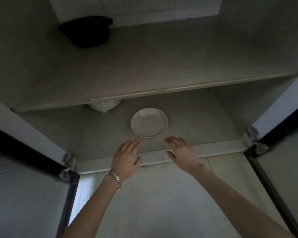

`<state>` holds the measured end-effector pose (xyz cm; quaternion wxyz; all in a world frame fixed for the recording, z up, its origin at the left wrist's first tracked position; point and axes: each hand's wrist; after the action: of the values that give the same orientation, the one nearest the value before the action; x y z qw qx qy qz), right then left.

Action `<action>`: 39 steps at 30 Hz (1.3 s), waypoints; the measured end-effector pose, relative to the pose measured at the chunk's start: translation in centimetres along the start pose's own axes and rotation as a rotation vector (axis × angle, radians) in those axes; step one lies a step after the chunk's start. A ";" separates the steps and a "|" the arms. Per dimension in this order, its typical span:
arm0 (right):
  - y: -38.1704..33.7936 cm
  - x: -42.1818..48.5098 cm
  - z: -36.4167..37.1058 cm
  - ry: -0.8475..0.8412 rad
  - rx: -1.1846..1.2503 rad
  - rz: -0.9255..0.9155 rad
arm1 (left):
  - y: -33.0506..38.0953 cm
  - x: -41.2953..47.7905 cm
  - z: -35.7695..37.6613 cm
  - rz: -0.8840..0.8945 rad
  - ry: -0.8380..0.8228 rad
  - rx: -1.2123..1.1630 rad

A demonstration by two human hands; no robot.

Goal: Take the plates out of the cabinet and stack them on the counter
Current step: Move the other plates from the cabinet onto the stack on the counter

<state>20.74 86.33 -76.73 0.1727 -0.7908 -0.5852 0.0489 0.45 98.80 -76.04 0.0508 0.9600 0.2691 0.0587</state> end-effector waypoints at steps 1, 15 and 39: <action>0.3 0.6 0.8 0.014 -0.009 -0.005 | -0.6 0.7 0.9 0.002 0.005 0.006; 2.9 8.8 8.4 -0.011 -0.124 0.024 | -4.4 8.1 8.9 0.114 0.028 0.032; 0.5 -1.3 8.7 0.431 0.072 -0.095 | -0.4 0.6 8.8 0.188 0.378 -0.127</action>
<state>18.35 86.80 -85.19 0.3240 -0.7478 -0.5692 -0.1086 2.01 98.90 -84.76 0.0541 0.9476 0.1790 0.2591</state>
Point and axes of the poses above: each hand's wrist, its own x-axis towards the middle knuckle, its own z-axis out of the palm, y = z × x, and after that the axes turned 6 degrees about z, right-handed
